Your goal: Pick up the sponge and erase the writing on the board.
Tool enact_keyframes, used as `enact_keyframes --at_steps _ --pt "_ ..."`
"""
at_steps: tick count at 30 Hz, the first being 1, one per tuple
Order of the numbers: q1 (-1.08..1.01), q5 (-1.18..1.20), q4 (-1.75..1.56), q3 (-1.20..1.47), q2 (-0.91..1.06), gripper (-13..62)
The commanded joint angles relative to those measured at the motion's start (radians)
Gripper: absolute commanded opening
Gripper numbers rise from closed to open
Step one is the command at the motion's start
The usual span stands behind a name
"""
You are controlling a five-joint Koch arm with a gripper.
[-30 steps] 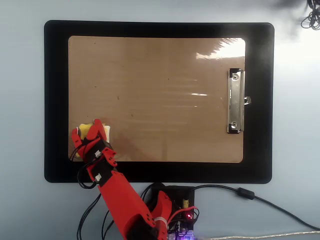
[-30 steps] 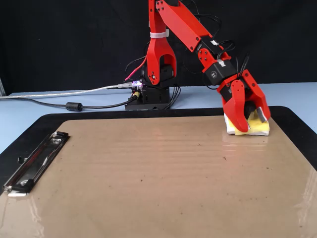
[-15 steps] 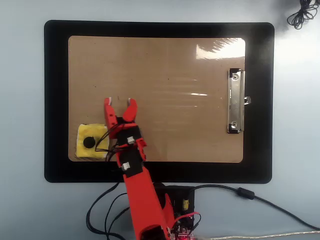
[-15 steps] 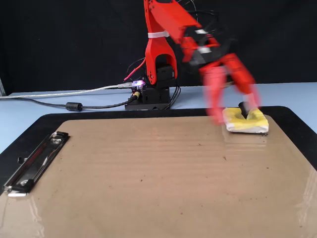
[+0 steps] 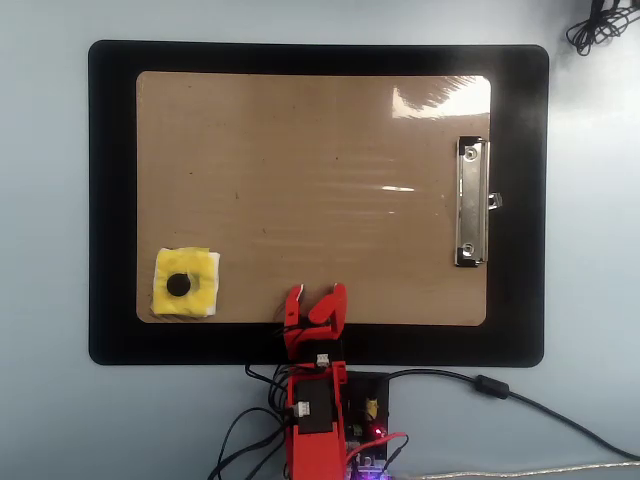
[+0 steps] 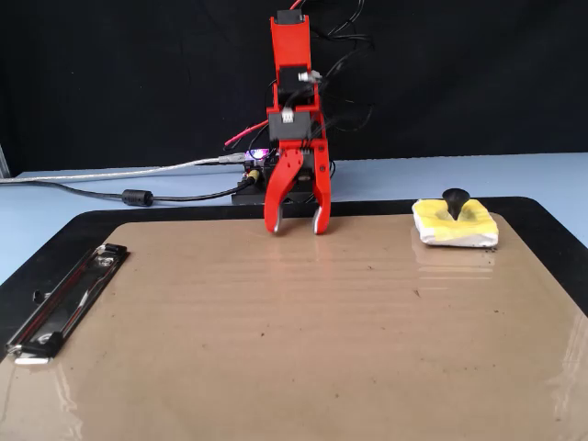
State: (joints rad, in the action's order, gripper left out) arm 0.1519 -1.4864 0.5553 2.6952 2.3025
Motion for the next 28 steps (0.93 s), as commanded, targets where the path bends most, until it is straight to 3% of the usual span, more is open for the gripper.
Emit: enact_keyframes --at_steps 1,11,28 --pt "0.006 -0.006 0.063 -0.003 0.054 33.5" --pt "-0.005 -0.011 0.779 -0.173 0.052 33.5" --pt "-0.003 -0.011 0.798 -0.19 0.049 34.3"
